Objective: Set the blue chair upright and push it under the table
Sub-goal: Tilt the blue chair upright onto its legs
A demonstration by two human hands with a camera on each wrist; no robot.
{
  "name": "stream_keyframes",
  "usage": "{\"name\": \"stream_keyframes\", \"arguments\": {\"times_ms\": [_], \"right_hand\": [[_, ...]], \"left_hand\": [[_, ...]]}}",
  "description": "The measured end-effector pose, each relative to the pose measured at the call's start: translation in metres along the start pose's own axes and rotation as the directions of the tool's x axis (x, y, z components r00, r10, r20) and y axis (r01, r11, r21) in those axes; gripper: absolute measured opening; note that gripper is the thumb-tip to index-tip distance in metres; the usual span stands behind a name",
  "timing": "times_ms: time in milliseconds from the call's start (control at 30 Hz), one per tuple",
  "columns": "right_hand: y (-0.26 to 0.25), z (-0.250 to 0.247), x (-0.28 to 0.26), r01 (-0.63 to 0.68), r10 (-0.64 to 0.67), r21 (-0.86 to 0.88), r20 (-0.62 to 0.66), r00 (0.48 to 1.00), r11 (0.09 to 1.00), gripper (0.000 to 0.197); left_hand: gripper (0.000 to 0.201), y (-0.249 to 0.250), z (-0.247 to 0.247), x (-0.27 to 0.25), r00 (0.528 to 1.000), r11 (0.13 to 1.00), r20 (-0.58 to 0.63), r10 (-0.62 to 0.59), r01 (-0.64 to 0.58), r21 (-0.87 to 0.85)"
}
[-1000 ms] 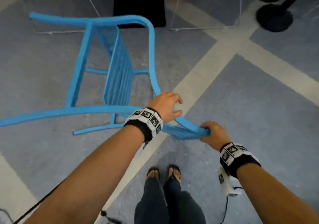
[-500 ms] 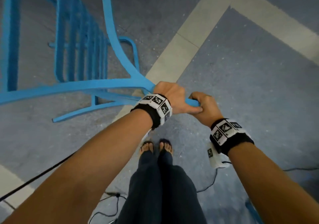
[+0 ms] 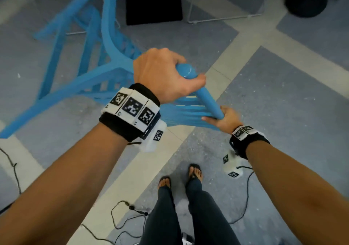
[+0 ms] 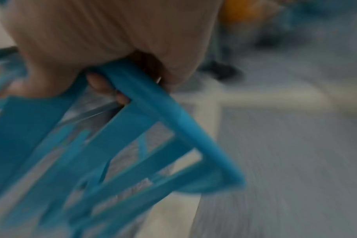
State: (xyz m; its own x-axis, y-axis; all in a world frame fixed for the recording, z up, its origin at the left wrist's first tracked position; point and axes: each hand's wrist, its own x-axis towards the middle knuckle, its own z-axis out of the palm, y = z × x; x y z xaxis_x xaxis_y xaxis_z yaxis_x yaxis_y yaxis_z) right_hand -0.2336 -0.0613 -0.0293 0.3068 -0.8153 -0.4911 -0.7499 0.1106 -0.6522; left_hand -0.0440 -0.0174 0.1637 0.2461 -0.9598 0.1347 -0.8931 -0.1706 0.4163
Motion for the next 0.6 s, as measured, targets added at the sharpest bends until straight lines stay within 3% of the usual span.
{"name": "stream_keyframes", "arguments": {"times_ms": [100,200,300,366,433,500,600], "right_hand": [[-0.036,-0.013,-0.018,0.108,-0.111,-0.080,-0.026,0.993,0.991,0.054],[-0.085,-0.030,-0.045,0.231,-0.244,-0.122,-0.108,0.964,0.965,0.058],[-0.147,-0.042,-0.086,0.348,-0.402,-0.325,-0.114,0.908,0.879,0.053],[-0.183,-0.045,-0.112,0.396,-0.483,-0.457,-0.089,0.871,0.797,0.053],[-0.209,-0.041,-0.137,0.402,-0.533,-0.582,-0.064,0.844,0.707,0.053],[-0.222,-0.036,-0.154,0.393,-0.572,-0.660,-0.069,0.817,0.640,0.050],[-0.226,-0.018,-0.167,0.371,-0.563,-0.712,-0.040,0.826,0.596,0.049]], "left_hand": [[0.055,-0.021,-0.036,-0.015,0.995,0.995,-0.099,0.010,-0.019,-0.093],[0.050,-0.053,-0.081,-0.039,0.970,0.933,-0.242,-0.019,-0.070,-0.353],[0.031,-0.089,-0.128,-0.078,0.905,0.828,-0.401,-0.144,-0.112,-0.550],[0.014,-0.107,-0.149,-0.108,0.828,0.725,-0.482,-0.288,-0.140,-0.674],[0.013,-0.122,-0.157,-0.134,0.762,0.638,-0.506,-0.405,-0.161,-0.753],[0.020,-0.134,-0.155,-0.153,0.728,0.561,-0.476,-0.494,-0.152,-0.814],[0.028,-0.163,-0.135,-0.175,0.673,0.499,-0.422,-0.607,-0.090,-0.862]]}}
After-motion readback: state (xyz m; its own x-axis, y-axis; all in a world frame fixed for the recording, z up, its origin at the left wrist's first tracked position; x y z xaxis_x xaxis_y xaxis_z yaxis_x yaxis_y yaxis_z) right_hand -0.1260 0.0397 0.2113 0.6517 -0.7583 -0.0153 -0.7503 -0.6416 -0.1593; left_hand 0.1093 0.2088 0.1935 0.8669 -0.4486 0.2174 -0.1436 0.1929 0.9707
